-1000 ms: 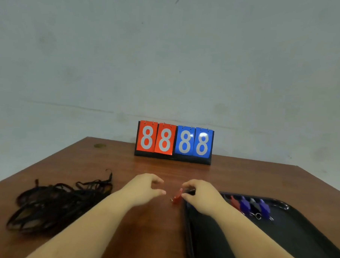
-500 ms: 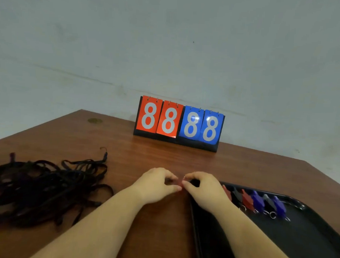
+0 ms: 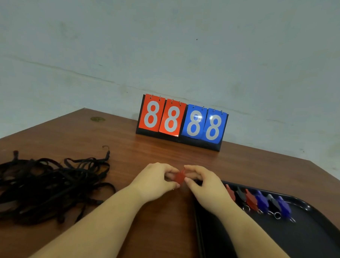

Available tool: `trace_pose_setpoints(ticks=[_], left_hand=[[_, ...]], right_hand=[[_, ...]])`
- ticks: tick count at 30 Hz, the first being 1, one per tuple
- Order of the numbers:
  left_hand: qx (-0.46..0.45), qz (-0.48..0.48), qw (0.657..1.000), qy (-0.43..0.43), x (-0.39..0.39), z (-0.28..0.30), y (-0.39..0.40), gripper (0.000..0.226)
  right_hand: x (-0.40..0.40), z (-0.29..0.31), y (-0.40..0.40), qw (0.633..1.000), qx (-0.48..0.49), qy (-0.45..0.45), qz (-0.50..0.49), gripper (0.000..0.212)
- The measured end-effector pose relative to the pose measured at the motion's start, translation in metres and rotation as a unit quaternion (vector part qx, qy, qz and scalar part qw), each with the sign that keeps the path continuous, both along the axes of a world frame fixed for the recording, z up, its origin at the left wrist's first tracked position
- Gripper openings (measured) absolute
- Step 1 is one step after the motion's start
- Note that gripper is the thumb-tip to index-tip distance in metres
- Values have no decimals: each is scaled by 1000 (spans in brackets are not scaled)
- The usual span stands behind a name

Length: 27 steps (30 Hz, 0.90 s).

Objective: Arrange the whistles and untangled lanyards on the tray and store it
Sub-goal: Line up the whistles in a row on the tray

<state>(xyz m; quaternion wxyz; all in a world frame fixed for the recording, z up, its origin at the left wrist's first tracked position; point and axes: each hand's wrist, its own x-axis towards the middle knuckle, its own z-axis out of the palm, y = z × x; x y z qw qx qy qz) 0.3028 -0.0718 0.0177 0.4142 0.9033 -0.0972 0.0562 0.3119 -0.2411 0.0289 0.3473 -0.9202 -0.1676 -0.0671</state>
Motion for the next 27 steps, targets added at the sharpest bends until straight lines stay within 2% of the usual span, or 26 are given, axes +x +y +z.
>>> trace_pose_setpoints(ticks=[4, 8, 10, 15, 21, 27], left_hand=[[-112, -1, 994, 2, 1, 1, -1, 40], [-199, -4, 980, 0, -4, 8, -7, 40], [-240, -12, 971, 9, -9, 15, -12, 35], [-275, -21, 961, 36, -21, 48, -30, 16], [-345, -92, 926, 119, -42, 84, -77, 20], [-366, -113, 909, 163, -60, 93, -141, 25]], right_hand=[[-2, 5, 0, 995, 101, 22, 8, 34], [-6, 12, 1, 962, 266, 65, -9, 25], [-10, 20, -1, 947, 309, 86, -6, 22], [-26, 51, -21, 940, 327, 98, 10, 17], [-62, 75, -65, 934, 349, 80, -10, 17], [-100, 89, -125, 976, 209, 22, -52, 27]])
